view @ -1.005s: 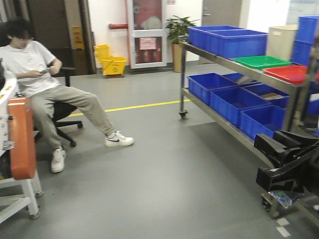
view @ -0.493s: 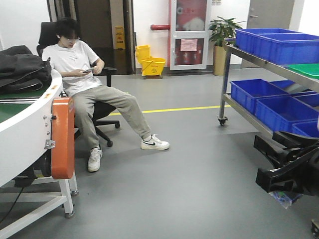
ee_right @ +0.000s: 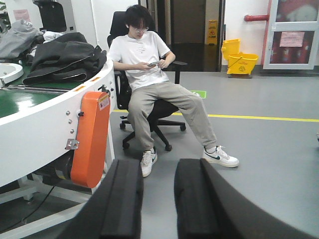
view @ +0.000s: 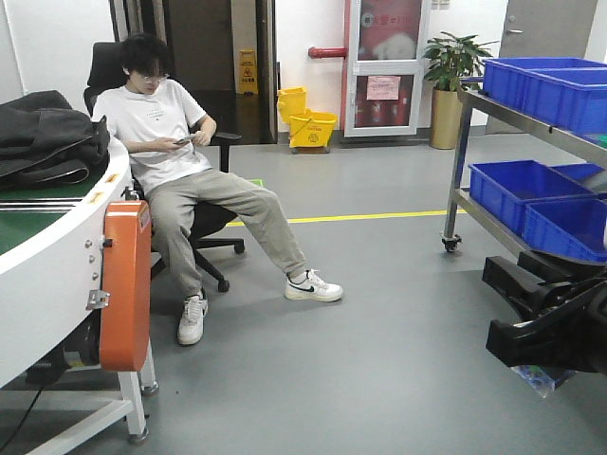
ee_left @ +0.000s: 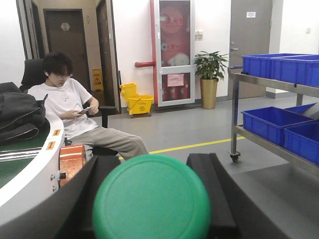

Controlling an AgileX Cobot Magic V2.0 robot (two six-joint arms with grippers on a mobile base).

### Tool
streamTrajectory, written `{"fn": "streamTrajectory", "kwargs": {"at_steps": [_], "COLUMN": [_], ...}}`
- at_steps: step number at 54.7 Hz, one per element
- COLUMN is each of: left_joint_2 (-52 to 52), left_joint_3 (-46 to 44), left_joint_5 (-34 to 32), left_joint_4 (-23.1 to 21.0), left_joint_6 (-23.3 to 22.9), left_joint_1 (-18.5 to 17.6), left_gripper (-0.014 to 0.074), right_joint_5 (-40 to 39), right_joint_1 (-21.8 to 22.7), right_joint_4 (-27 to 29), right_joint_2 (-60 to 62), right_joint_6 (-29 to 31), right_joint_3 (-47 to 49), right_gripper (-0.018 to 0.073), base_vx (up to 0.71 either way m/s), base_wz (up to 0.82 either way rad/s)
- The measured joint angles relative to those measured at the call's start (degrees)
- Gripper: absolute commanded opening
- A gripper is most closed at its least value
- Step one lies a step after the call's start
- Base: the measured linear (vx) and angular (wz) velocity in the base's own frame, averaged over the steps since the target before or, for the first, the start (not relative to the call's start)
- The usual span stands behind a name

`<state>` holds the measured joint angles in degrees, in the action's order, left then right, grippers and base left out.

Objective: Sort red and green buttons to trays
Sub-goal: 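Drive the base away from the table, turning toward the cart, then drive the base up to the green and red trays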

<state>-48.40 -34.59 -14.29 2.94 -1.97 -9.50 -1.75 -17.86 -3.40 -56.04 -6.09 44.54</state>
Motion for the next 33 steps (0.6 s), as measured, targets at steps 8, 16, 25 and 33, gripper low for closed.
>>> {"fn": "streamTrajectory", "kwargs": {"at_steps": [8,16,25,33], "left_joint_2": [0.0,0.0,0.0,0.0], "left_joint_3": [0.0,0.0,0.0,0.0], "left_joint_5": [0.0,0.0,0.1,0.0], "left_joint_4": [0.0,0.0,0.0,0.0], "left_joint_6": [0.0,0.0,0.0,0.0], "left_joint_1": [0.0,0.0,0.0,0.0], "left_gripper": [-0.0006,-0.0006,-0.0006,-0.0006], "right_joint_5": [0.0,0.0,0.1,0.1], "right_joint_1": [0.0,0.0,0.0,0.0], "right_joint_4": [0.0,0.0,0.0,0.0], "right_joint_2": [0.0,0.0,0.0,0.0], "right_joint_6": [0.0,0.0,0.0,0.0], "right_joint_3": [0.0,0.0,0.0,0.0], "right_gripper": [-0.0009,-0.0009,-0.0009,-0.0009], "base_vx": [0.37,0.39,0.41,0.43], "base_wz": [0.01,0.00,-0.01,-0.01]}}
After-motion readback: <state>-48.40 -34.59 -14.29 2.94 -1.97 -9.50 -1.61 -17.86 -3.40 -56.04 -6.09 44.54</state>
